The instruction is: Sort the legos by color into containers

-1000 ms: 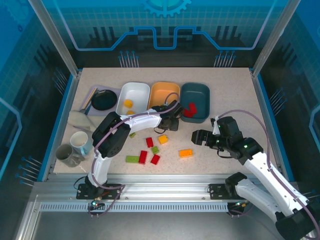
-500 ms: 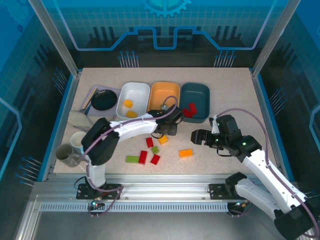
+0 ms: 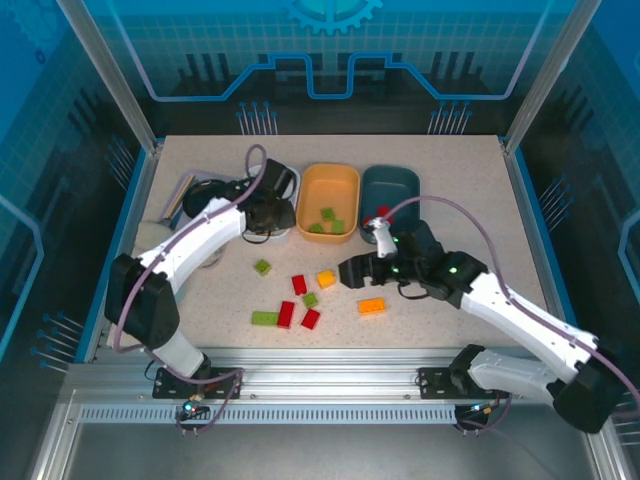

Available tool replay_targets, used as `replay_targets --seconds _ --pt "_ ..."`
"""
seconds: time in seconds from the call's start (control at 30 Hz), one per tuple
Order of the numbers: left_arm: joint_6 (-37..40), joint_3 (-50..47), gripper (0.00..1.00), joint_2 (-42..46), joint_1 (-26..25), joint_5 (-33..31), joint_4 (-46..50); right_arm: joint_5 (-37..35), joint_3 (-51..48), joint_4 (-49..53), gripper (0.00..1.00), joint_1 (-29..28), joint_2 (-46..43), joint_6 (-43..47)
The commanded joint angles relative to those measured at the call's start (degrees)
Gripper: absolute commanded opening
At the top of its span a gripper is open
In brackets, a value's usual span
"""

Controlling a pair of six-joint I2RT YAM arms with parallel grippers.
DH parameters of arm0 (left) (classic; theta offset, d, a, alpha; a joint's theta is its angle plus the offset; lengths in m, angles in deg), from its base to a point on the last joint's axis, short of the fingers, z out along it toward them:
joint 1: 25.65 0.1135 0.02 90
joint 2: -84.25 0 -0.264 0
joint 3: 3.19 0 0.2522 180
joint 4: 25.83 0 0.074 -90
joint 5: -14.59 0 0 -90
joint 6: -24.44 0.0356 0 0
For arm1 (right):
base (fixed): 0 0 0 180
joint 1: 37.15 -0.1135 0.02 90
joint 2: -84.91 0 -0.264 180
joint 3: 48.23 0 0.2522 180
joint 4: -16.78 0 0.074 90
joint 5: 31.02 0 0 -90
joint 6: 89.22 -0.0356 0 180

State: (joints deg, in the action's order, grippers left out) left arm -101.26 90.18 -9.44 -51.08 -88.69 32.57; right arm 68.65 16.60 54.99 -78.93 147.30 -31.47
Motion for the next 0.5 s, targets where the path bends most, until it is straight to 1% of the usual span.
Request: replay_targets --seconds 0.0,0.17,0.33,0.47 --pt "2.5 4.7 0.41 -5.4 3.9 4.7 2.4 -2.7 6.5 -6.1 0.89 -3.1 5.4 2.7" --pt "4.0 12.0 0.41 -16.2 8.5 7.0 3.4 -2.8 13.9 -6.6 0.89 -4.2 13.9 2.8" --pt "5.0 18.1 0.42 -24.6 10.1 7.4 4.7 -2.9 17.0 -10.2 0.89 -4.1 19.4 0.5" --pt "5.5 20.9 0.42 -28.1 10.8 7.7 4.6 -2.7 20.0 -10.6 0.89 -4.0 22.7 -0.9"
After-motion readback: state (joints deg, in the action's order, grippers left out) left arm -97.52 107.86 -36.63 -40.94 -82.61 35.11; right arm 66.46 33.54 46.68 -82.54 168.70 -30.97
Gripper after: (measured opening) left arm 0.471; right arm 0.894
